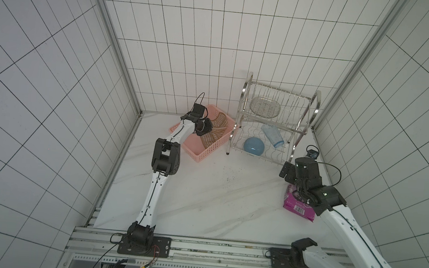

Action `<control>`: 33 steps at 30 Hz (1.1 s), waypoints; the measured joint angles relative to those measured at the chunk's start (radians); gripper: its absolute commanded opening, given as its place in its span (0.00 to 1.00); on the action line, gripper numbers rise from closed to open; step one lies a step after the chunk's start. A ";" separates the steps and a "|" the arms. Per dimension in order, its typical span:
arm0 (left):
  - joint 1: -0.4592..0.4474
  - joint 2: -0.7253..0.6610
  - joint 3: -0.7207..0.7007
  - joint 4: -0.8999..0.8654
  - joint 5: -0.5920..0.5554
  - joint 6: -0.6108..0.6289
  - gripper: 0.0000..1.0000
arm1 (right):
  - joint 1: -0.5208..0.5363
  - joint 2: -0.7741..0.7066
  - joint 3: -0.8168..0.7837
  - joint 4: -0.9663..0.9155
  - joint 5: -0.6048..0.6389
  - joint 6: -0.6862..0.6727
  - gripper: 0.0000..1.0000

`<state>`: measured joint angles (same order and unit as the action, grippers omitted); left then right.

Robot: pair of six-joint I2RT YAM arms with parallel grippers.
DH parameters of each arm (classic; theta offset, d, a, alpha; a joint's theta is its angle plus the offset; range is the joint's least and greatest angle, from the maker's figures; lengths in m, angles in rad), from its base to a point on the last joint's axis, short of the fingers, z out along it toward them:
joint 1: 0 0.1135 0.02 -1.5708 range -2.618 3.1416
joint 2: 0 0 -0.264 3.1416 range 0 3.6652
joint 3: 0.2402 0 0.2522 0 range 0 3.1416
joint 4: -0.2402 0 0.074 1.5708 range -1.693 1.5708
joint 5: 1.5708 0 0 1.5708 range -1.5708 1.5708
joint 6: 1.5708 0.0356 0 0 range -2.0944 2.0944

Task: Fold the square dishcloth
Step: Pick up the cleaning item from the bin, then flatten out the cleaning item at the center of the board.

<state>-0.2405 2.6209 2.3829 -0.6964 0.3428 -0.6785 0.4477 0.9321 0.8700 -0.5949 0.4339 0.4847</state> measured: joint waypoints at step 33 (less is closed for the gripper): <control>0.097 -0.940 -0.293 -0.143 0.043 0.301 0.00 | 0.000 0.137 0.172 -0.056 -0.039 -0.070 0.99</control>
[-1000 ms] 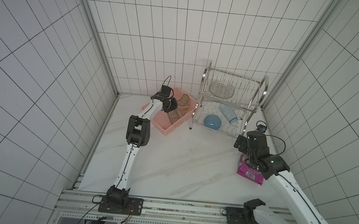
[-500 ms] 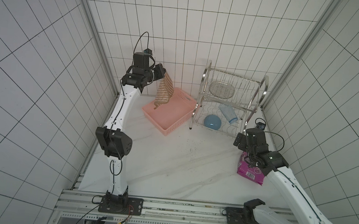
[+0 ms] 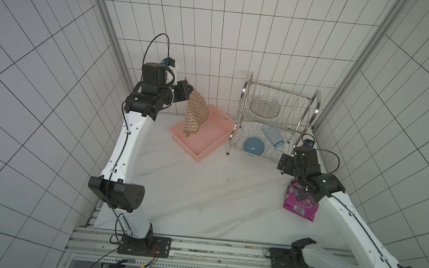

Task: Fold the square dishcloth
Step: Flatten out the cleaning item at the center of the board.

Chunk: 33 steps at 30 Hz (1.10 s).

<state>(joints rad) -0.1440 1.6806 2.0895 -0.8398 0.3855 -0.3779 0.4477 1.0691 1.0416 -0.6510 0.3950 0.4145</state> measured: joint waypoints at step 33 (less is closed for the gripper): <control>-0.402 -0.351 -0.842 0.018 -0.164 -0.179 0.00 | 0.000 -0.089 0.039 -0.193 -0.053 0.005 0.99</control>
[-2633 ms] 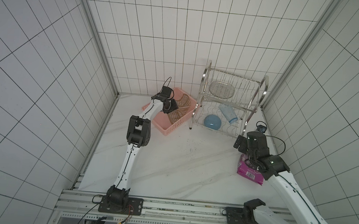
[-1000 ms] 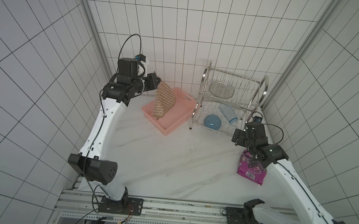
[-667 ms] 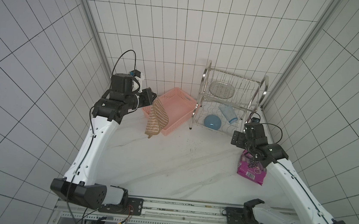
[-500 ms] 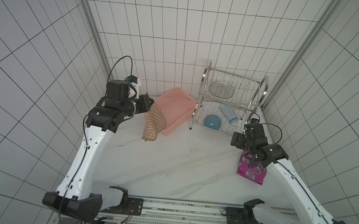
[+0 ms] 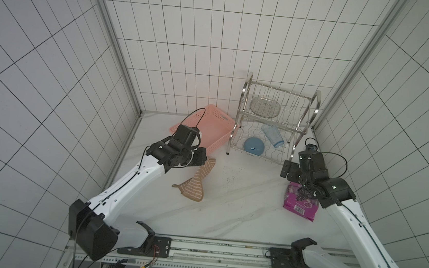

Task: Fold the square dishcloth
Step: Flatten out the cleaning item at the center of the board, then fold the cleaning item at the center of the board.

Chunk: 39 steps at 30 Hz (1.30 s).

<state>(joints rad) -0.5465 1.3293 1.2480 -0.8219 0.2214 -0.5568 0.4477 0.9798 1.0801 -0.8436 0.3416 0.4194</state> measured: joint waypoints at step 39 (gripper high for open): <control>0.167 0.006 -0.402 0.254 0.011 -0.224 0.73 | 0.499 -0.063 -0.342 -0.012 -0.082 0.262 0.88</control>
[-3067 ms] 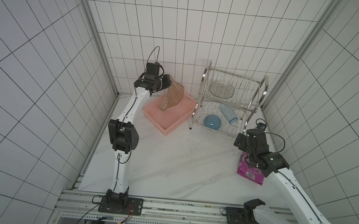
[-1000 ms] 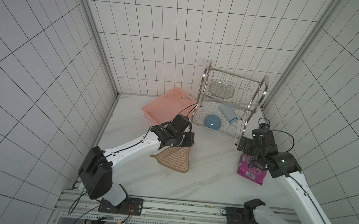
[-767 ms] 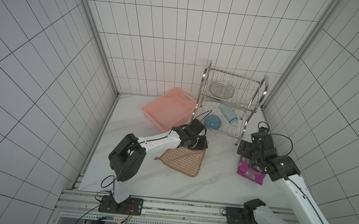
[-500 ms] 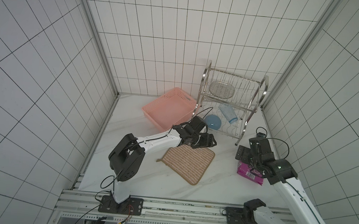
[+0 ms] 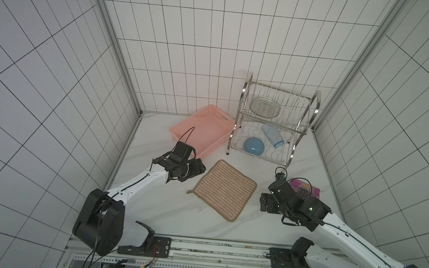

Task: Fold the square dishcloth
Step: Fold the cleaning item at the center of the board.

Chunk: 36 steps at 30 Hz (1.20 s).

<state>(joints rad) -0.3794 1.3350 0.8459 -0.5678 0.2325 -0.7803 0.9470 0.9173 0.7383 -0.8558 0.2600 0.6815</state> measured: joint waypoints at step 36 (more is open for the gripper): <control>-0.011 0.070 -0.274 0.145 0.217 -0.006 0.00 | 0.338 0.545 0.068 0.215 -0.100 0.090 0.59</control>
<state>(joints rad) -0.3908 1.4048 0.5724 -0.4229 0.4492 -0.7864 1.2850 1.4624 0.8059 -0.6411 0.1600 0.7712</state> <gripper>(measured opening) 0.045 0.594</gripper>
